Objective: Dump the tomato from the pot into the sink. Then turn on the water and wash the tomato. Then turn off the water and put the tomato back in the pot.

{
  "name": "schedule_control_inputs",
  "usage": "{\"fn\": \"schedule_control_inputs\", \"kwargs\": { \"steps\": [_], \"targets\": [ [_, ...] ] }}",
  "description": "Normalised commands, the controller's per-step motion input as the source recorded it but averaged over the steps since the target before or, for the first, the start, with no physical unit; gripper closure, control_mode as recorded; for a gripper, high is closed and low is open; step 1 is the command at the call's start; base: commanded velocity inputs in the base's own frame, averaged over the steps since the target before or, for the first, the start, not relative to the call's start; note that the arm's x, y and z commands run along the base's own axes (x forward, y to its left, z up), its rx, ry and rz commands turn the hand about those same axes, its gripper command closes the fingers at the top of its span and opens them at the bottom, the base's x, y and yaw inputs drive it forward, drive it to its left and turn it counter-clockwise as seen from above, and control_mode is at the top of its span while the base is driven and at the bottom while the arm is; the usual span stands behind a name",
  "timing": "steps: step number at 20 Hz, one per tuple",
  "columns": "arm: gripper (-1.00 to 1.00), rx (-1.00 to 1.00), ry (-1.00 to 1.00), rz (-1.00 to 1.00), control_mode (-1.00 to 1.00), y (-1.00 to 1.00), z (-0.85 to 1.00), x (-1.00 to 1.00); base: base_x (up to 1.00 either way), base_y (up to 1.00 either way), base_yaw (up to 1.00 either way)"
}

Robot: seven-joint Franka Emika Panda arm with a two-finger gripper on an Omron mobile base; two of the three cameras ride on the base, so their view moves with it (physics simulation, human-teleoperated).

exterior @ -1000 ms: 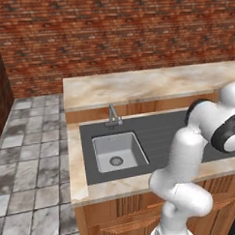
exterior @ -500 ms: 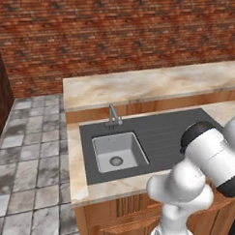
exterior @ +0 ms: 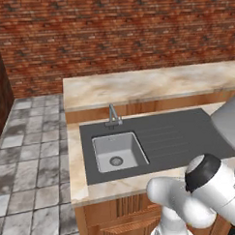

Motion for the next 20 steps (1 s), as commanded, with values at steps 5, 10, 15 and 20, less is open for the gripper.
{"fn": "schedule_control_inputs", "kwargs": {
  "steps": [5,10,15,20],
  "targets": [
    [1.00,0.00,0.00,0.00,-1.00,1.00,0.47,0.00,0.00,0.00,0.00],
    [1.00,0.00,0.01,0.00,-1.00,1.00,0.59,0.12,0.00,0.00,0.00],
    [1.00,0.01,0.02,0.00,-1.00,1.00,0.71,0.11,0.00,0.00,0.00],
    [1.00,0.01,0.06,0.00,-1.00,1.00,0.57,0.08,0.00,0.00,0.00]
  ]
}}
